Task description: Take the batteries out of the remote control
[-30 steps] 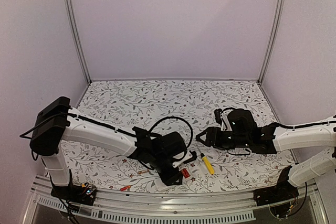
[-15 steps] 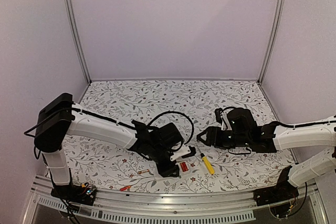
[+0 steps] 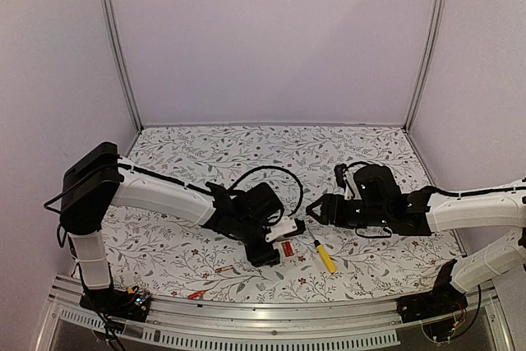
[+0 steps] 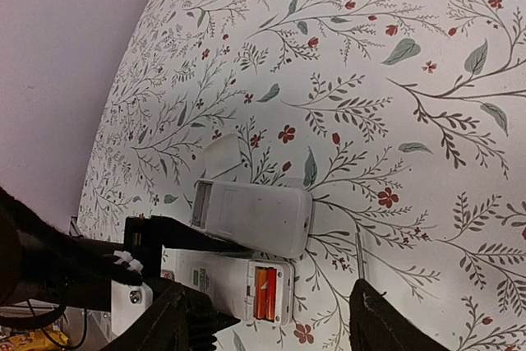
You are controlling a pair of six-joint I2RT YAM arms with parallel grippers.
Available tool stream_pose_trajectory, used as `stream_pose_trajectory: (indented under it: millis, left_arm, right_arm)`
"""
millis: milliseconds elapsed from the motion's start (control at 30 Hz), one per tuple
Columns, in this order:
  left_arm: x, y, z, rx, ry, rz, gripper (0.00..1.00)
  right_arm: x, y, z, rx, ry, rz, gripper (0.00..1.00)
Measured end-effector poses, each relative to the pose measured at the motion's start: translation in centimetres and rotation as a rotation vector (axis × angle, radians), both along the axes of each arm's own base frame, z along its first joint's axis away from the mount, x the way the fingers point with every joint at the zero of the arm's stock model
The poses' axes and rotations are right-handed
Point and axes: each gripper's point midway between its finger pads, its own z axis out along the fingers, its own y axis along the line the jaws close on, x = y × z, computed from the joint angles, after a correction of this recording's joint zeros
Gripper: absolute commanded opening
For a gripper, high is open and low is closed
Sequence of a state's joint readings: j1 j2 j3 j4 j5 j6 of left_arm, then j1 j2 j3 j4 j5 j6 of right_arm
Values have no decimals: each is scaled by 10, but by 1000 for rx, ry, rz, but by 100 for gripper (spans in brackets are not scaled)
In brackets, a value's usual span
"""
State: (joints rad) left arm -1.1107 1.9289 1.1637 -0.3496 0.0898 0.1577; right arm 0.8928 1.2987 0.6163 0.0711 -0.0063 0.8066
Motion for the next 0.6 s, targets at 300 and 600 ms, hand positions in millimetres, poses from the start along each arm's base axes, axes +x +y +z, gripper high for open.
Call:
stream_pose_trajectory:
  millis: [300, 600]
  left_arm:
    - [26, 3, 33, -71, -63, 78, 90]
    - [39, 5, 131, -292, -113, 193, 98]
  right_arm:
    - [2, -2, 0, -29, -12, 1, 80]
    - [-4, -18, 8, -80, -37, 7, 82]
